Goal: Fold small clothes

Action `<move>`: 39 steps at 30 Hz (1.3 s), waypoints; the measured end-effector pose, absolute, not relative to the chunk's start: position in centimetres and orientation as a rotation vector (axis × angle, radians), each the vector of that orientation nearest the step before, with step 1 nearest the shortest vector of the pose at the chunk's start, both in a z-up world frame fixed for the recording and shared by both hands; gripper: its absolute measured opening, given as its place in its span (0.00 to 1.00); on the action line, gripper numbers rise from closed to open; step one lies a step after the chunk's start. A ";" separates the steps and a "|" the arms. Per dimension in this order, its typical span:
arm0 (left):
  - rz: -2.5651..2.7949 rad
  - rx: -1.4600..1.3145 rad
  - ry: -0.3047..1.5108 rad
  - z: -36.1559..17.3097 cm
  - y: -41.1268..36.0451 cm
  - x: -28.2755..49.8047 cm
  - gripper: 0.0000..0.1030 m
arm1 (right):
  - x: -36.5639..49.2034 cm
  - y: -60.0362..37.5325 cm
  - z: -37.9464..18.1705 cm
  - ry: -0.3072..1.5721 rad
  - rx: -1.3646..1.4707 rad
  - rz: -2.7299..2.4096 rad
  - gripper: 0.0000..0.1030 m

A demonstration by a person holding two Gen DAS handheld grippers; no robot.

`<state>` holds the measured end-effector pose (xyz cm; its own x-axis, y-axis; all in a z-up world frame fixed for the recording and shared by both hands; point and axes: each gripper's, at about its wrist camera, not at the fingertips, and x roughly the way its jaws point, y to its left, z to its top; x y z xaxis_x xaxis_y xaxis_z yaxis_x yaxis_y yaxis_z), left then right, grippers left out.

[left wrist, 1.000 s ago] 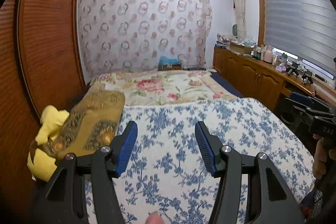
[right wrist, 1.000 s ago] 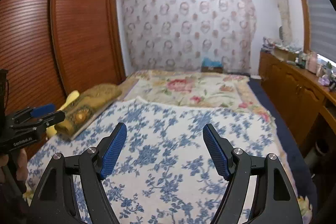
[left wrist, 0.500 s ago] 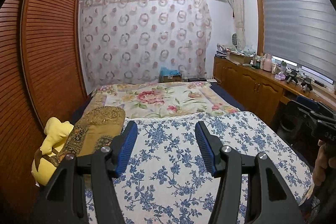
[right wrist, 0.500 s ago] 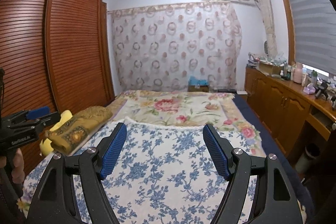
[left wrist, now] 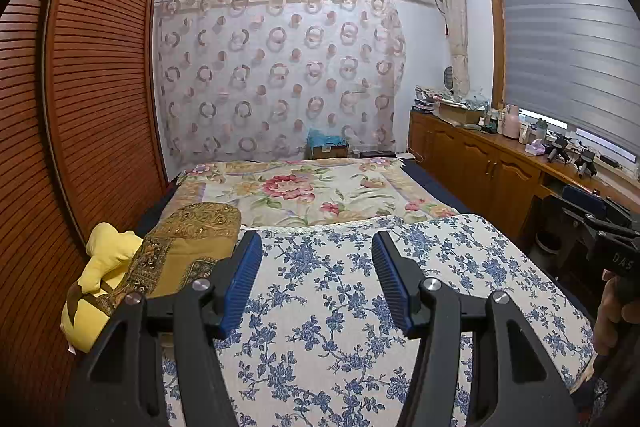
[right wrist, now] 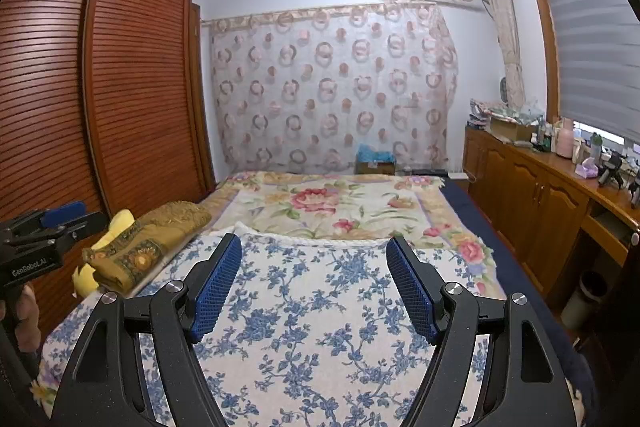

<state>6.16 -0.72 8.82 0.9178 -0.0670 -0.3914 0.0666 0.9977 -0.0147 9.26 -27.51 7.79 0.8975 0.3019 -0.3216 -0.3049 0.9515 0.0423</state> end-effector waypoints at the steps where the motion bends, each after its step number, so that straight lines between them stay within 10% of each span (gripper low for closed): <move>1: -0.069 -0.001 0.403 8.8 -0.7 6.2 0.55 | 9.3 -27.6 7.7 0.332 -0.009 0.313 0.75; 39: -0.067 -0.004 0.402 8.9 -0.6 6.1 0.55 | 9.3 -27.6 7.9 0.337 -0.010 0.312 0.75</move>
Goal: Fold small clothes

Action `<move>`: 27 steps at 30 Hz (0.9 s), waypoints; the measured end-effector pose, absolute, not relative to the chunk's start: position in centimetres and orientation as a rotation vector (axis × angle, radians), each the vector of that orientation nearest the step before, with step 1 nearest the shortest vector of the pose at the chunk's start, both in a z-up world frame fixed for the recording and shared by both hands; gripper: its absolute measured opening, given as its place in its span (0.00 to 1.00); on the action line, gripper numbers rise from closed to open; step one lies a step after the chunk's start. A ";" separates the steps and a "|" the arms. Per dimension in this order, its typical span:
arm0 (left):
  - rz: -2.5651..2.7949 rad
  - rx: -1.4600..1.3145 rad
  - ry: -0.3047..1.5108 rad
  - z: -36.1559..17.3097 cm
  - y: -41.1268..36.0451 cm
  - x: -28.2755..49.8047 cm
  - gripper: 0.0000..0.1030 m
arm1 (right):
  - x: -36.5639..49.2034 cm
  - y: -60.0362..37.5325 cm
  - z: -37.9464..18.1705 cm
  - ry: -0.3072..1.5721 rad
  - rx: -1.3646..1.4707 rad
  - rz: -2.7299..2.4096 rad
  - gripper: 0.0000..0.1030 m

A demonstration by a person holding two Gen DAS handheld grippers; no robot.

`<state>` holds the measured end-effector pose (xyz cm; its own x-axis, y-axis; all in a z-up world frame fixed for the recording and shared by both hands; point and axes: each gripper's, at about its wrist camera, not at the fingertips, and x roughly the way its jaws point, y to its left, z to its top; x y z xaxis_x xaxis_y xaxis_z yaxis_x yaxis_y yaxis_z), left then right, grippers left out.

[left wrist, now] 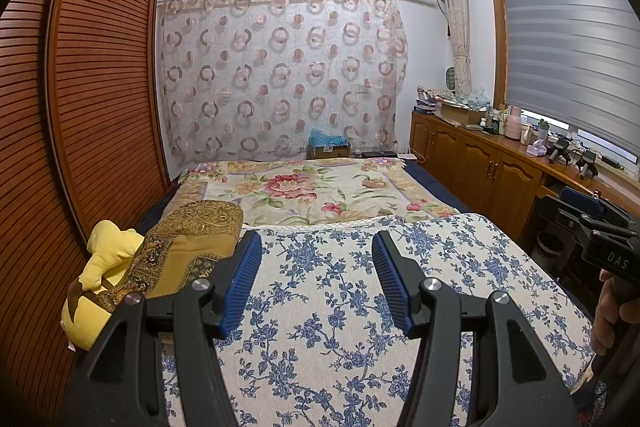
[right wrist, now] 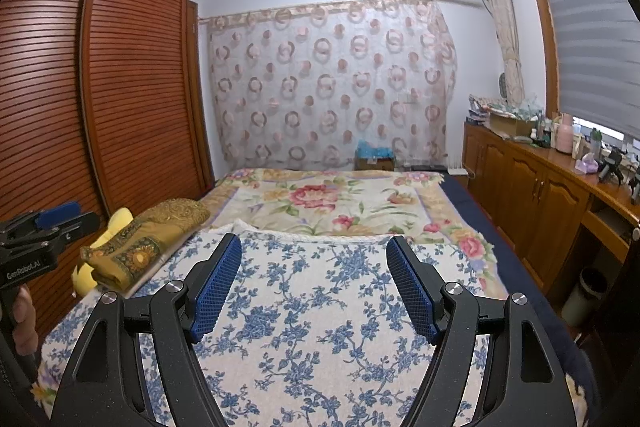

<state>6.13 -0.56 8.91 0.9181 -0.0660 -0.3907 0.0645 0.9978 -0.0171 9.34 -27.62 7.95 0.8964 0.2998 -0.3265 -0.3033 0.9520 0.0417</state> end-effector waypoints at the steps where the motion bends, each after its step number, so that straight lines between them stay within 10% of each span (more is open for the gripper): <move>1: -0.068 -0.005 0.402 8.9 -0.6 6.1 0.55 | 9.3 -27.6 8.0 0.337 -0.010 0.312 0.75; 27: -0.068 -0.005 0.402 8.9 -0.5 6.1 0.55 | 9.4 -27.6 8.1 0.338 -0.010 0.313 0.75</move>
